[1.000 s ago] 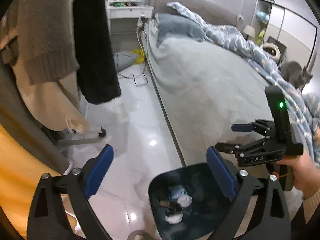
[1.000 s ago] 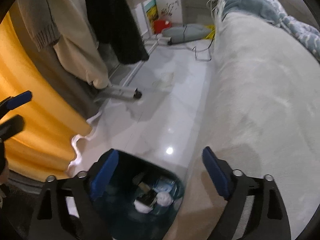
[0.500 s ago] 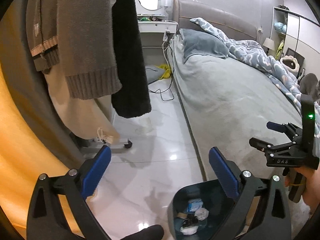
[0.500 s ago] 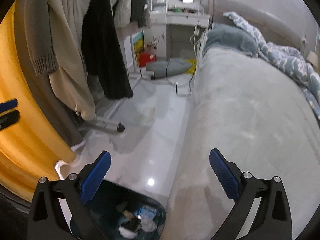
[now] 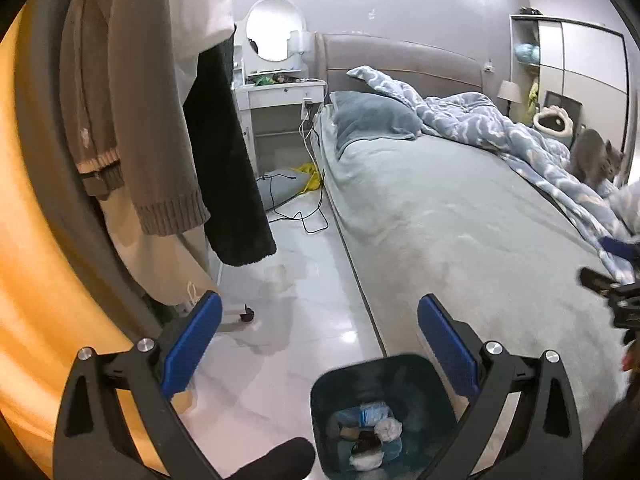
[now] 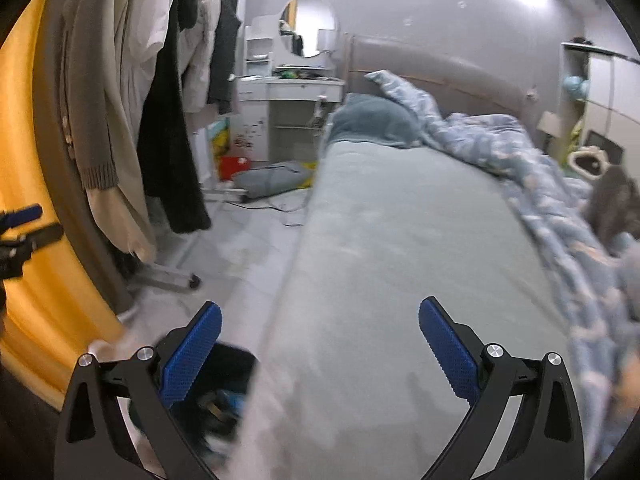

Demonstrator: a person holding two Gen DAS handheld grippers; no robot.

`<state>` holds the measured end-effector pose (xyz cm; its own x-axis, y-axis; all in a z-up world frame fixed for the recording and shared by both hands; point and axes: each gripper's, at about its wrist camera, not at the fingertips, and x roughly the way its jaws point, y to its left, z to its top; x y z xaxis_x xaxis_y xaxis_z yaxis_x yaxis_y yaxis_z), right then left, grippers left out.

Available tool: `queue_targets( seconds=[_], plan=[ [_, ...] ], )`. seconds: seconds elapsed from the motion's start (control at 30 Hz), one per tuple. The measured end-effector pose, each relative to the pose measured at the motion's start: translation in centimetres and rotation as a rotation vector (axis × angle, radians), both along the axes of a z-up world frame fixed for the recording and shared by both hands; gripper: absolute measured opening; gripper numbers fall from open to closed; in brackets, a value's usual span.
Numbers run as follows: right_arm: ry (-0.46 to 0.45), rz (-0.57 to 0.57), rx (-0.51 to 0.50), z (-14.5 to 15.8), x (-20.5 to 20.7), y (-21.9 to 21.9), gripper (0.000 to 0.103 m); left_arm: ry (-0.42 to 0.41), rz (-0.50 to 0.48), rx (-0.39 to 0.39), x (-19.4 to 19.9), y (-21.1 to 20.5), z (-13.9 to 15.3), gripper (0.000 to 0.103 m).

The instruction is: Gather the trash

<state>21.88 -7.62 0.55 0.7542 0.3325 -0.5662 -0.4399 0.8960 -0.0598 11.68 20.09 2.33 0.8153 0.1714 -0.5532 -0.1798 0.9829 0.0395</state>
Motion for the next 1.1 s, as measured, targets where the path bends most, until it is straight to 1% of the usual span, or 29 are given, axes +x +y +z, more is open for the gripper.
queue_targets(
  seconds=[0.13,0.27,0.33,0.43,0.5,0.53,0.6,0.7,0.73,0.83,0.93,1.0,1.1],
  plan=[
    [-0.002,-0.089,0.014,1.2,-4.8,-6.1,0.100,0.000,0.008,-0.059,-3.1,-0.6,0.1,0.100],
    [-0.020,-0.167,0.078,2.6,-8.6,-10.7,0.100,-0.009,0.033,-0.069,-5.8,-1.9,0.5,0.100],
    [-0.008,-0.166,0.096,3.0,-10.0,-12.0,0.100,-0.005,0.039,-0.075,-6.8,-2.7,0.6,0.100],
    [0.004,-0.128,0.076,2.9,-11.7,-12.8,0.100,0.023,0.043,-0.082,-8.4,-4.0,0.0,0.100],
    [0.023,-0.088,0.049,2.4,-12.5,-13.0,0.100,0.058,0.057,-0.096,-9.1,-4.7,-0.9,0.100],
    [0.032,-0.057,0.042,1.6,-13.0,-13.1,0.100,0.071,0.056,-0.109,-9.3,-5.1,-1.3,0.100],
    [0.027,-0.051,0.036,1.5,-13.6,-13.6,0.100,0.078,0.043,-0.117,-9.5,-5.8,-2.0,0.100],
    [0.032,-0.038,0.036,1.5,-13.7,-13.4,0.100,0.087,0.037,-0.062,-9.1,-7.0,-2.9,0.100],
    [0.044,-0.030,0.035,1.4,-13.6,-13.5,0.100,0.097,0.034,-0.060,-9.0,-7.3,-3.2,0.100],
    [0.061,-0.028,0.053,1.3,-13.3,-13.8,0.100,0.110,0.036,-0.095,-9.0,-7.7,-3.7,0.100],
    [0.058,-0.039,0.061,1.3,-13.3,-13.8,0.100,0.117,0.041,-0.081,-8.9,-8.3,-4.1,0.100],
    [0.055,-0.034,0.052,1.2,-13.4,-13.5,0.100,0.121,0.034,-0.095,-8.9,-8.4,-4.3,0.100],
    [0.061,-0.023,0.017,0.9,-13.3,-12.6,0.100,0.130,0.034,-0.097,-8.8,-8.4,-4.5,0.100]
  ],
)
